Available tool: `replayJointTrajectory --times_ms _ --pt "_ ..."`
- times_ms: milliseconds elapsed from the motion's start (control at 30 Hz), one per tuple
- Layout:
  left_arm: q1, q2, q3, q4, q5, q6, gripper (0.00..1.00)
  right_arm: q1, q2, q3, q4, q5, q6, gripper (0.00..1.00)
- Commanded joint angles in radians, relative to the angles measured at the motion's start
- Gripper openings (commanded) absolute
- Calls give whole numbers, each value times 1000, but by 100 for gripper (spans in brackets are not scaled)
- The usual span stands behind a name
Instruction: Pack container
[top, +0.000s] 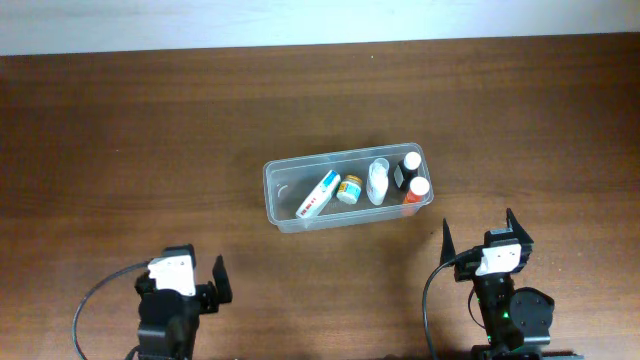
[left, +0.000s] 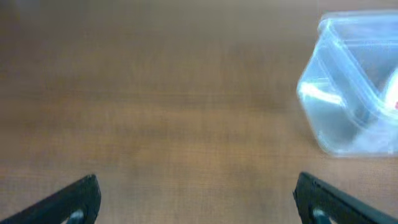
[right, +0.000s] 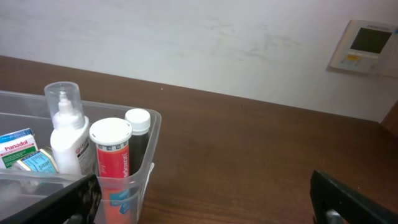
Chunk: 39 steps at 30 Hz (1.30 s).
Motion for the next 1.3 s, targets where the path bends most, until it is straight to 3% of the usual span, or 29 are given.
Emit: replayJointTrajectory --times_ms 0,67,167,367,533,733,1267 --pt "1 -29 -90 222 -26 143 100 5 -9 -7 -3 9 0 98" --pt "1 -29 -157 439 -18 225 100 5 -9 -7 -3 9 0 98" --pt "1 -29 -230 639 -17 274 100 5 -9 -7 -3 9 0 98" --pt "3 -47 -227 627 -23 290 100 5 -9 -7 -3 9 0 98" --pt "38 -174 -227 530 -13 296 100 5 -9 -7 -3 9 0 98" --pt "87 -168 -227 489 94 295 100 5 -9 -7 -3 9 0 98" --pt "87 -167 -227 489 98 295 100 5 -9 -7 -3 9 0 98"
